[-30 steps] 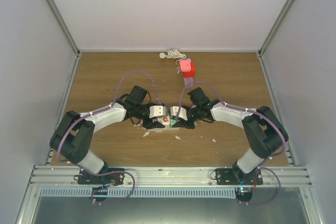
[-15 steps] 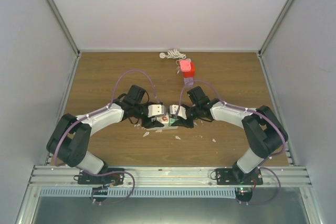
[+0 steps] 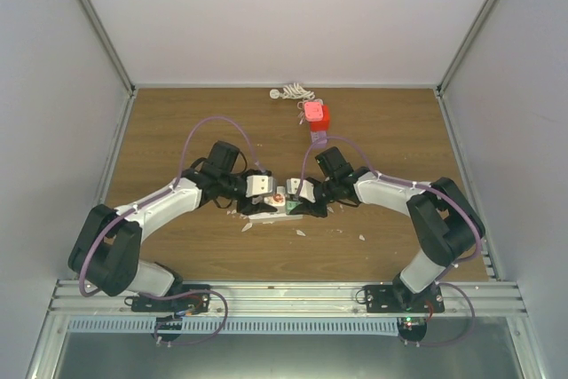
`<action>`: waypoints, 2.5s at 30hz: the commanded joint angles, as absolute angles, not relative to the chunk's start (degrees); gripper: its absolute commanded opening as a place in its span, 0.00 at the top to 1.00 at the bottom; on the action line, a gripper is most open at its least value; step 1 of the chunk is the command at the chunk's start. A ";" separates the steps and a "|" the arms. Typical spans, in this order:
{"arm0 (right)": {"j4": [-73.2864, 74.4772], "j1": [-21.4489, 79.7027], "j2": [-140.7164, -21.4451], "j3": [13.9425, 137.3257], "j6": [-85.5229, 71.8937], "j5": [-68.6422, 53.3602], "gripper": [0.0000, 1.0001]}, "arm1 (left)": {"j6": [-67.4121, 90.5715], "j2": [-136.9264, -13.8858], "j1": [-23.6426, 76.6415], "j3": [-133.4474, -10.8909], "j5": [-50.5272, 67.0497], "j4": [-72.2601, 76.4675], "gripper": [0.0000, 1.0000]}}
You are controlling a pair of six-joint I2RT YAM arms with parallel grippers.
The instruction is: Pull the plug off the socket
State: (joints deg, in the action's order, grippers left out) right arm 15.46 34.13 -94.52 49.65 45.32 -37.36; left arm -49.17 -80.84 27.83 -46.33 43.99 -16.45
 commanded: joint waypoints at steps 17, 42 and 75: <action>16.61 34.37 -95.48 49.27 43.72 -34.08 0.96 | -61.55 -75.57 13.31 -52.52 37.65 -33.28 0.72; 15.93 34.37 -95.27 49.66 42.10 -34.89 0.94 | -84.67 -103.67 -4.15 -84.37 -1.05 -28.10 0.71; 16.12 34.19 -95.24 48.89 41.88 -36.38 0.94 | -126.20 -134.92 -13.27 -118.73 -12.22 -31.95 0.68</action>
